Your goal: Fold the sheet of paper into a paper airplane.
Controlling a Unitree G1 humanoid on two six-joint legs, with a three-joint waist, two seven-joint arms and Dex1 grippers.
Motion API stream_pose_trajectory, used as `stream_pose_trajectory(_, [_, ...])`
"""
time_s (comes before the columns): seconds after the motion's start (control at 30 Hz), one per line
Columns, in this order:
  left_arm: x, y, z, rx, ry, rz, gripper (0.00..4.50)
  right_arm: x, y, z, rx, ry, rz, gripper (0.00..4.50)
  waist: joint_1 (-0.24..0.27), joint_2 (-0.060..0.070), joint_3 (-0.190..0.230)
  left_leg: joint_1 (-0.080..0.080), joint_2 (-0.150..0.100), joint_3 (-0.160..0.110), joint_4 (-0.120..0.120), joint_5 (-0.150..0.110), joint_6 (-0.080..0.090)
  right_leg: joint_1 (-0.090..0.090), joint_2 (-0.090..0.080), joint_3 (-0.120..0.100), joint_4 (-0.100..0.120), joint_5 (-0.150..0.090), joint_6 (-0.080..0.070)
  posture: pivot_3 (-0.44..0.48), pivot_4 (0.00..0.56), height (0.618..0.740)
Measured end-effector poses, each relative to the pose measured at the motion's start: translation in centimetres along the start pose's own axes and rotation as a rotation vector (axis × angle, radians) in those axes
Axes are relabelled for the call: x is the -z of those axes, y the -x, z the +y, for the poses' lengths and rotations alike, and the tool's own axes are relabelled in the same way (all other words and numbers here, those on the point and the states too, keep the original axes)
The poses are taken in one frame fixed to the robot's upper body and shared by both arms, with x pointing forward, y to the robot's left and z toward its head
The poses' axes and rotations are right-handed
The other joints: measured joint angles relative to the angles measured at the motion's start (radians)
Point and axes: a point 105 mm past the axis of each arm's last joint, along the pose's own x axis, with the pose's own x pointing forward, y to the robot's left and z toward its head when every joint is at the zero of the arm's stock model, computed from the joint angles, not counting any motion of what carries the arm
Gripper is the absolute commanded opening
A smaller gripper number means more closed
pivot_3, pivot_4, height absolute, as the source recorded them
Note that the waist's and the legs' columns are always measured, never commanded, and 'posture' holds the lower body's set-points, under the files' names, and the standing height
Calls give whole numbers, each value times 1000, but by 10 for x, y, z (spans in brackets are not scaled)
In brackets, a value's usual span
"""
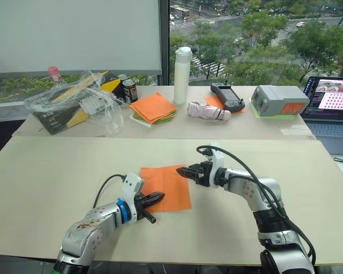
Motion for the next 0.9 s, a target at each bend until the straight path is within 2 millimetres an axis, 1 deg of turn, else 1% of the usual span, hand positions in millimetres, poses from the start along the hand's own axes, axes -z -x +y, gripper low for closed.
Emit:
stream_pose_trajectory(0.47, [0,0,0,-5,0,-1,0,2,-5,8,-28,-30,1,3931,-1,0,0,0,0,0,0,0,0,0,0,0,0,0,0,0,150,740])
stream_pose_trajectory(0.73, [0,1,0,-9,-2,-2,0,-8,-9,6,-20,-110,-17,3931,-1,0,0,0,0,0,0,0,0,0,0,0,1,0,0,0,150,740])
stream_pose_trajectory(0.83, [0,1,0,-8,-2,-2,0,-8,-10,8,-27,-126,-16,3931,-1,0,0,0,0,0,0,0,0,0,0,0,1,0,0,0,150,740])
stream_pose_trajectory(0.87, [0,1,0,-8,-2,-2,0,-7,-11,8,-29,-130,-13,3696,-1,0,0,0,0,0,0,0,0,0,0,0,1,0,0,0,150,740])
stream_pose_trajectory(0.9, [0,1,0,-8,-2,-2,0,-6,-11,8,-29,-132,-10,3372,-1,0,0,0,0,0,0,0,0,0,0,0,1,0,0,0,150,740])
